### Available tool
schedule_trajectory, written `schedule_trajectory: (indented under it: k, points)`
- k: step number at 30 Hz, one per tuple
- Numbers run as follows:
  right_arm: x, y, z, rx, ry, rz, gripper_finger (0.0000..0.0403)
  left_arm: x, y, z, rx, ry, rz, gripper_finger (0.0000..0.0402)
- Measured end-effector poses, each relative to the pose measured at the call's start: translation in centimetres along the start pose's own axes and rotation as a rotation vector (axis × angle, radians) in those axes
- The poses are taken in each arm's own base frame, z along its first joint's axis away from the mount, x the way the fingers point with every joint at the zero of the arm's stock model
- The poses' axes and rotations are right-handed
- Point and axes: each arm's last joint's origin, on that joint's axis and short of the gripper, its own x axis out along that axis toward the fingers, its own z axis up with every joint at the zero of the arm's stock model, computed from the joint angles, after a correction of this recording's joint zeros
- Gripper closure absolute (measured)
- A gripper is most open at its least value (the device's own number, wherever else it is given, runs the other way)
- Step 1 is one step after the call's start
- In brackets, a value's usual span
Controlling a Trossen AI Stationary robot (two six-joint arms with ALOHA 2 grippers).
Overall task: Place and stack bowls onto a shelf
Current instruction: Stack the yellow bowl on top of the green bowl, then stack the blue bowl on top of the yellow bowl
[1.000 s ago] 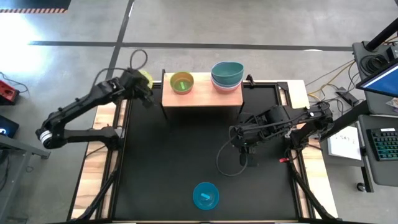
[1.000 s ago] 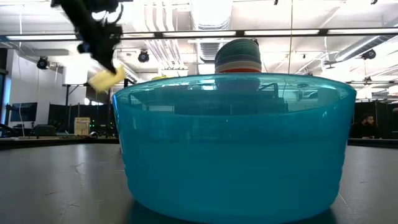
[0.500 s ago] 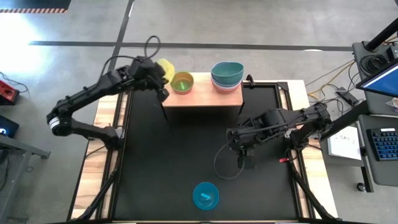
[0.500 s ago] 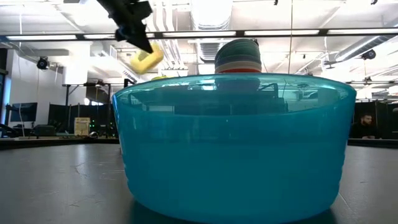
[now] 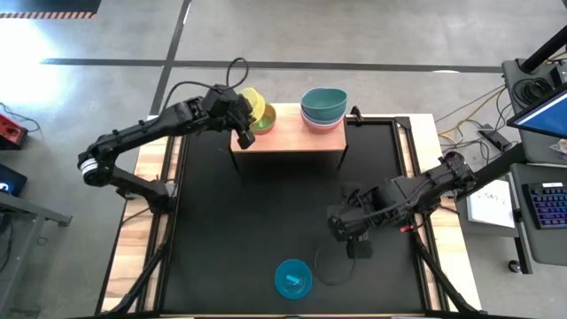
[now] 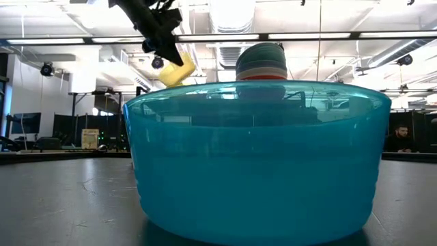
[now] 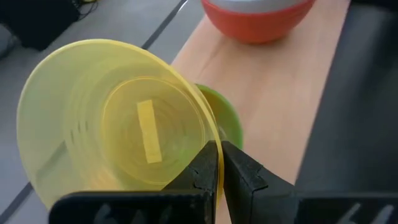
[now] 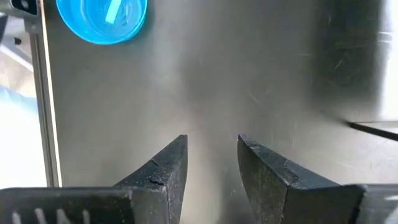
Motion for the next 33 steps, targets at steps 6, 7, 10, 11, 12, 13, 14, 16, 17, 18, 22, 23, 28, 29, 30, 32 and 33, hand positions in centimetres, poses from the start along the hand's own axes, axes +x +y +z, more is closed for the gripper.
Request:
schedule_trajectory:
  k: [6,7,10,11,12,13,14,16,17,18,22,23,28,29,30,32,33]
  points:
    - [0.9,0.5,-0.3,-0.012,0.023,-0.006,0.0275,1.0,-0.4,-0.1,0.036,0.025,-0.01,0.0401]
    - [1.1,0.5,-0.3,-0.01,0.03,-0.008,0.0275,1.0,-0.4,-0.1,0.036,0.028,-0.01,0.0401]
    - [1.6,0.5,-0.4,0.004,0.047,-0.017,0.0275,1.5,-0.5,-0.2,0.038,0.04,-0.008,0.0401]
    - [1.7,0.5,-0.5,0.005,0.051,-0.019,0.0275,1.6,-0.5,-0.2,0.04,0.044,-0.01,0.0401]
    - [1.8,0.5,-0.5,0.004,0.055,-0.02,0.0275,1.8,-0.6,-0.3,0.043,0.049,-0.012,0.0401]
    - [1.9,0.5,-0.5,0.004,0.059,-0.022,0.0275,1.9,-0.6,-0.3,0.047,0.054,-0.013,0.0398]
    - [2.0,0.5,-0.5,0.004,0.062,-0.023,0.0275,2.1,-0.6,-0.3,0.051,0.057,-0.016,0.0395]
    - [2.0,0.5,-0.5,0.005,0.062,-0.023,0.0275,2.3,-0.7,-0.4,0.054,0.063,-0.018,0.0384]
    - [2.0,0.5,-0.5,0.005,0.062,-0.024,0.0275,2.3,-0.7,-0.4,0.058,0.066,-0.018,0.0376]
    - [1.9,0.5,-0.5,0.005,0.061,-0.023,0.0275,2.3,-0.7,-0.4,0.065,0.066,-0.018,0.0369]
    - [1.6,0.5,-0.4,0.006,0.049,-0.017,0.0275,1.8,-0.6,-0.3,0.085,0.053,-0.016,0.0332]
    - [1.5,0.5,-0.4,0.008,0.046,-0.016,0.0275,1.5,-0.6,-0.3,0.094,0.05,-0.016,0.0323]
    - [1.5,0.5,-0.4,0.044,0.044,-0.016,0.0275,-0.8,-0.3,-0.1,0.094,-0.001,-0.031,0.029]
    - [1.5,0.5,-0.4,0.047,0.041,-0.015,0.0275,-1.4,-0.3,-0.1,0.084,-0.012,-0.054,0.0288]
    - [1.6,0.6,-0.3,0.048,0.031,-0.011,0.0275,-2.0,-0.4,-0.1,0.071,-0.027,-0.083,0.0286]
    - [1.9,0.8,0.1,0.047,-0.003,0.006,0.0275,-3.0,-0.6,-0.1,0.044,-0.051,-0.15,0.0285]
    - [2.0,1.0,0.3,0.04,-0.018,0.013,0.0275,-3.5,-0.8,-0.2,0.035,-0.055,-0.179,0.0286]
